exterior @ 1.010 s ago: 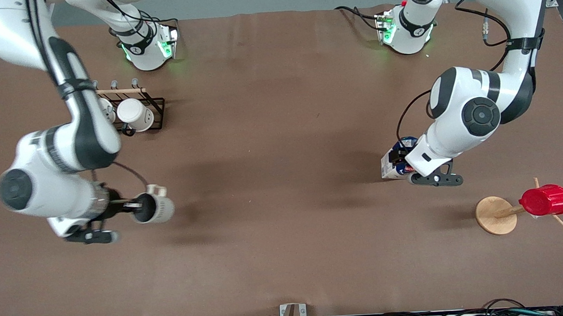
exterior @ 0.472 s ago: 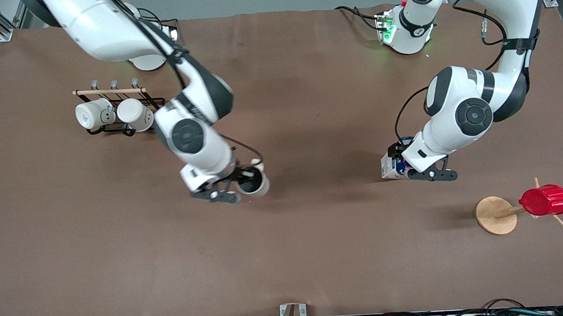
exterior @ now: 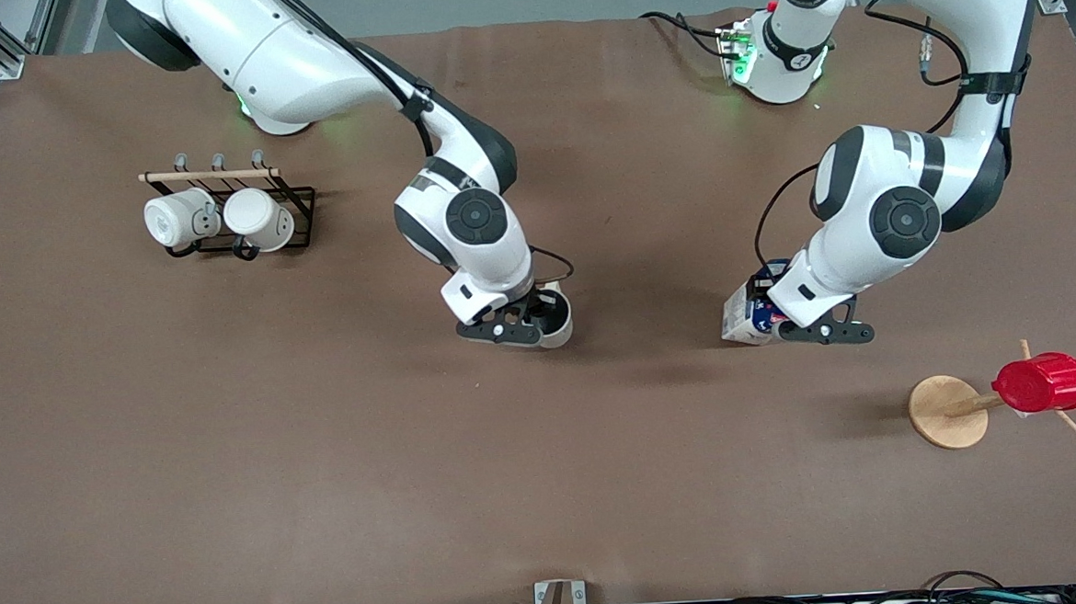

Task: Place cup and milk on table
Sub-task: 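Carry the grey mug mid-table with the right gripper while the left gripper lifts the carton, then withdraw the right gripper from the mug while the left gripper carries the carton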

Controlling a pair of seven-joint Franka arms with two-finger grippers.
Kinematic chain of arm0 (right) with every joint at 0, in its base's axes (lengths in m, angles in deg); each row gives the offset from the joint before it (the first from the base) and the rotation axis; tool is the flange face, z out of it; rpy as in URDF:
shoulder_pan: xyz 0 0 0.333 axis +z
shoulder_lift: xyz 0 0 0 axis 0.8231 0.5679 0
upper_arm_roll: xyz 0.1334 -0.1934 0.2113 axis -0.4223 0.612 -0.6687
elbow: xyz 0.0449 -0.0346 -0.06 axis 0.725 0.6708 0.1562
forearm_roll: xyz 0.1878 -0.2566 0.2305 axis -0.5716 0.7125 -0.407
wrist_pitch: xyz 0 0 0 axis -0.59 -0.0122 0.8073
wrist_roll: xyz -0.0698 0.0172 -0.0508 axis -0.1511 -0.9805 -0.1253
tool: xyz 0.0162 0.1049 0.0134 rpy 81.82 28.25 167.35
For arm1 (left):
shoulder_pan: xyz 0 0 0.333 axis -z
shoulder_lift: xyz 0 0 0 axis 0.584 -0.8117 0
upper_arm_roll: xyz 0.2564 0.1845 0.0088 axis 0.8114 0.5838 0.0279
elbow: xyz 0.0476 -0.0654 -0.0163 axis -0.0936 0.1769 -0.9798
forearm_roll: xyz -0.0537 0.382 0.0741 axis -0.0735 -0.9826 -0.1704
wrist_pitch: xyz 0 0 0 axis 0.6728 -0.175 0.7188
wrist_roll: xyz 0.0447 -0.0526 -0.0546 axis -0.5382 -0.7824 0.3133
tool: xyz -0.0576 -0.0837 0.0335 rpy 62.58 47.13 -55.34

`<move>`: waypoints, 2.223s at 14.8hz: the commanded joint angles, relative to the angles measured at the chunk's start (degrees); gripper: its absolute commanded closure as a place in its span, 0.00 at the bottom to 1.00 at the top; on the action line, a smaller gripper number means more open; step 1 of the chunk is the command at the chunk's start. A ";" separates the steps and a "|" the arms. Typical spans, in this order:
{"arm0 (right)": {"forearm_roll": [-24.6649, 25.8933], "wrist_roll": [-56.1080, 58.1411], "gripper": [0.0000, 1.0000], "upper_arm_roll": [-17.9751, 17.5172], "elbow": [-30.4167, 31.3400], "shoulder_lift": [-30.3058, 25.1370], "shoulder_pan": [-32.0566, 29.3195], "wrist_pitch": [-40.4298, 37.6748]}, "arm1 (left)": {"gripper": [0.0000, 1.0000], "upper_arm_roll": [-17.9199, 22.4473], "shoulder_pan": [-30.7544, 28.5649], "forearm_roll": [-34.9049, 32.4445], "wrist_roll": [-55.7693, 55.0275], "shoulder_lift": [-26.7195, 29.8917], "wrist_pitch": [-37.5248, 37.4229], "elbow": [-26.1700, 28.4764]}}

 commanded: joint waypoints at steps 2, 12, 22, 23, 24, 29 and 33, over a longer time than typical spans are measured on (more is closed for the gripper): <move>3.72 -4.78 0.98 -0.23 0.12 1.20 1.25 0.89 | 0.85 -0.36 -0.49 -0.59 -0.62 1.95 1.06 1.65; 5.75 -6.46 0.00 -0.84 -0.06 0.43 0.38 0.02 | 0.91 -0.36 0.21 0.20 -4.39 -1.38 -0.69 -10.90; 5.49 -2.26 0.00 -1.11 0.47 -25.23 -18.31 -23.36 | 0.98 -0.62 12.07 0.11 -17.48 -10.53 -1.40 -22.95; 5.22 2.37 0.00 -1.02 0.47 -26.81 -20.86 -24.50 | 0.99 -0.62 13.38 0.03 -19.07 -11.31 -1.49 -23.65; 5.05 6.95 0.00 -0.76 0.38 -28.05 -22.72 -25.81 | 0.99 -0.54 14.79 -0.06 -21.00 -12.19 -1.92 -24.44; -3.44 28.92 0.00 9.40 0.20 -35.07 -25.55 -31.53 | 0.99 -0.54 18.32 -0.41 -24.88 -14.40 -3.69 -26.48; -9.36 42.56 0.00 18.12 0.20 -39.21 -25.29 -36.10 | 0.99 -0.54 18.76 -0.33 -25.76 -14.92 -3.77 -26.47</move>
